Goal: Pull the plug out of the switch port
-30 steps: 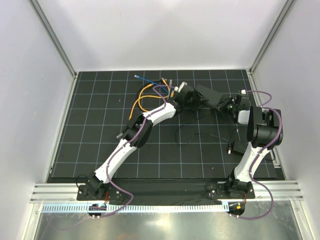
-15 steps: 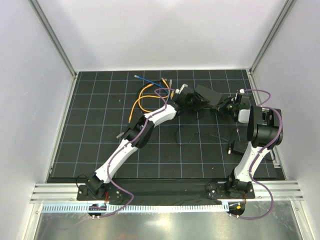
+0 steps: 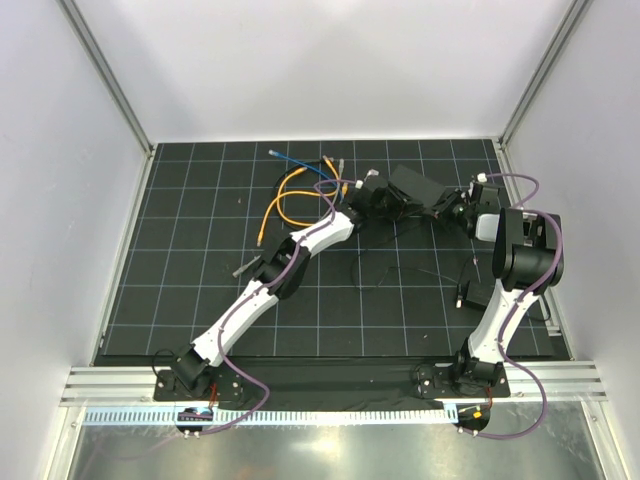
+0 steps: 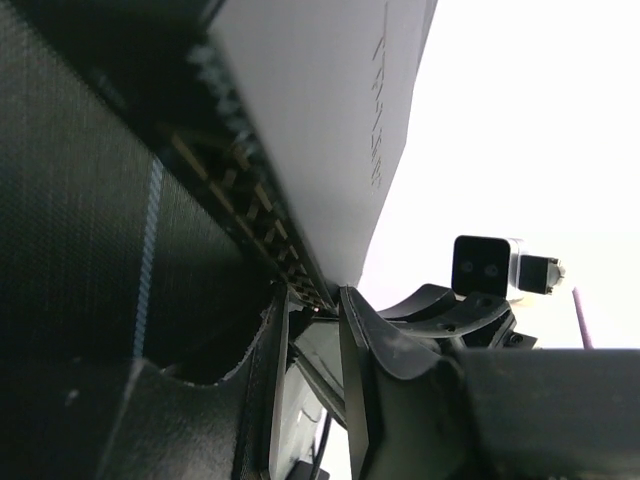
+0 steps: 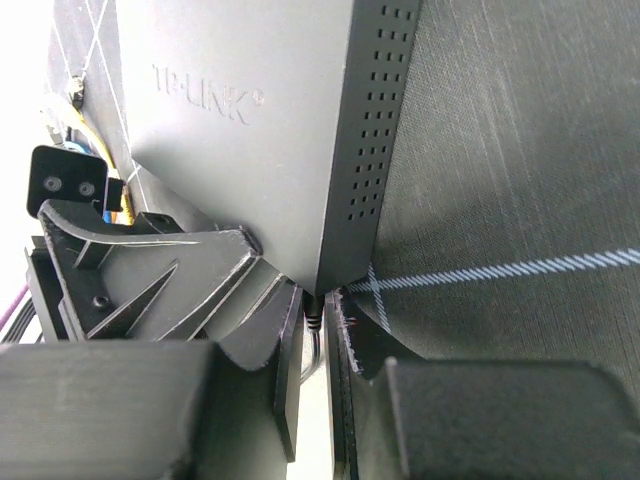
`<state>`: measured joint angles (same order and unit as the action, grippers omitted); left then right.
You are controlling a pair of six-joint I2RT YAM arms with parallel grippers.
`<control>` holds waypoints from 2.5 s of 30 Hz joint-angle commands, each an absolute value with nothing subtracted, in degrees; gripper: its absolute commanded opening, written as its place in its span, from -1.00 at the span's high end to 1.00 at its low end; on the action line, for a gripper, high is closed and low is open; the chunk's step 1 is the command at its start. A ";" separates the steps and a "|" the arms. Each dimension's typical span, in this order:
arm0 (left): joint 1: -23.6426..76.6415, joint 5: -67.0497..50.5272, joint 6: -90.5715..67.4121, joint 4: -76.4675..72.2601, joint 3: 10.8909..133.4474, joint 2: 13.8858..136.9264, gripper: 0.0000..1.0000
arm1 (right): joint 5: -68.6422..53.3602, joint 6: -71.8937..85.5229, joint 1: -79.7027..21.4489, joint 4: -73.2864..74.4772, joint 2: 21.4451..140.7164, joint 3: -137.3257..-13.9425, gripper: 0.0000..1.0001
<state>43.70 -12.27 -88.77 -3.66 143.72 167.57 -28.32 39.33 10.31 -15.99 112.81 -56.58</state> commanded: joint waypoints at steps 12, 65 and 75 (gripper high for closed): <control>44.30 -16.17 -90.09 -6.68 147.22 170.60 0.47 | -33.74 33.31 6.33 -4.04 115.84 -58.09 0.98; 45.79 -18.02 -60.55 -6.86 103.02 120.16 -0.99 | -22.69 29.01 8.17 19.22 80.79 -48.69 0.98; 46.23 -17.67 -65.30 -6.59 78.51 98.37 -0.99 | 7.01 31.55 9.49 44.53 65.66 -50.53 0.96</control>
